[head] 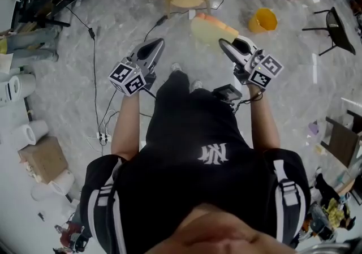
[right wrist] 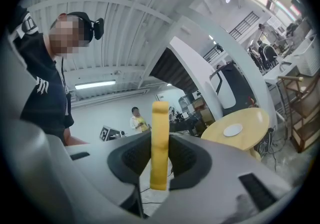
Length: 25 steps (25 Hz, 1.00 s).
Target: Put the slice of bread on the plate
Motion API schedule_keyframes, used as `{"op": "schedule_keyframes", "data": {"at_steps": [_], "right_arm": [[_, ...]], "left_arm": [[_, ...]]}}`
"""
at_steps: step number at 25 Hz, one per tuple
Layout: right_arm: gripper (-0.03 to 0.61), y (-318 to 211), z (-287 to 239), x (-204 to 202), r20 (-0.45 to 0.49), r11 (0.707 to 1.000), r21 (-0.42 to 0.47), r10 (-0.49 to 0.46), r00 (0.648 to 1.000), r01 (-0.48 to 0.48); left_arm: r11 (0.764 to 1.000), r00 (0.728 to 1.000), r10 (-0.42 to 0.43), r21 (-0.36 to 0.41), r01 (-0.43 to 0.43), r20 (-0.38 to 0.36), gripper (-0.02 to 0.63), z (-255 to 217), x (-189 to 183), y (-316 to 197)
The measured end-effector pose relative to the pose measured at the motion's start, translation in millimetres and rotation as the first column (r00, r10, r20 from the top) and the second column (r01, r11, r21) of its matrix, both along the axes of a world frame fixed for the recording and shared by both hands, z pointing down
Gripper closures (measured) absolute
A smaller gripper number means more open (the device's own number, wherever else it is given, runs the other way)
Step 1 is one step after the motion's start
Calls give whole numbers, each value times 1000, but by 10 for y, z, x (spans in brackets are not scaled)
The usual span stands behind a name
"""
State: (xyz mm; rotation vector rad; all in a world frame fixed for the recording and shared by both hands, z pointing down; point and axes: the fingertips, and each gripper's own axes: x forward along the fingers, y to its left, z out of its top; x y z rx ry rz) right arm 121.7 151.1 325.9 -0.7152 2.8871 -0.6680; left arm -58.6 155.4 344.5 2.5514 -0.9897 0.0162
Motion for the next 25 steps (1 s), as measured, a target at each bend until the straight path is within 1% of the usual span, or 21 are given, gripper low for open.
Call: {"op": "schedule_keyframes", "data": {"at_steps": [5,11,16,19,23,25], "right_arm": [[486,-393,87,4,-11,1000,-20,15,1000,-15],[486,-1055,82,-65,-33,999,-22,46,998,-46],[486,-1706,-23,-271,-46,998,-10,69,997,-70],[486,-2038,-74,-403,-56,996,-5,84,995,-84],[486,-2367,-106,-472,-67,993,-5,114,991,-115],[486,-2484,-108,-487,-62,992,-12,125,990,-126]], "left_arm": [[1000,1000,3,-9,-4,-17,601,133,-21,-400],[999,999,38,-10,-39,-20,601,185,-76,-1089],[997,997,71,-6,-71,-42,601,145,-197,-1728],[995,994,97,1,-97,-43,601,126,-276,-2054],[992,991,128,8,-128,-37,601,143,-341,-2411],[991,991,131,3,-131,-37,601,183,-389,-2564]]}}
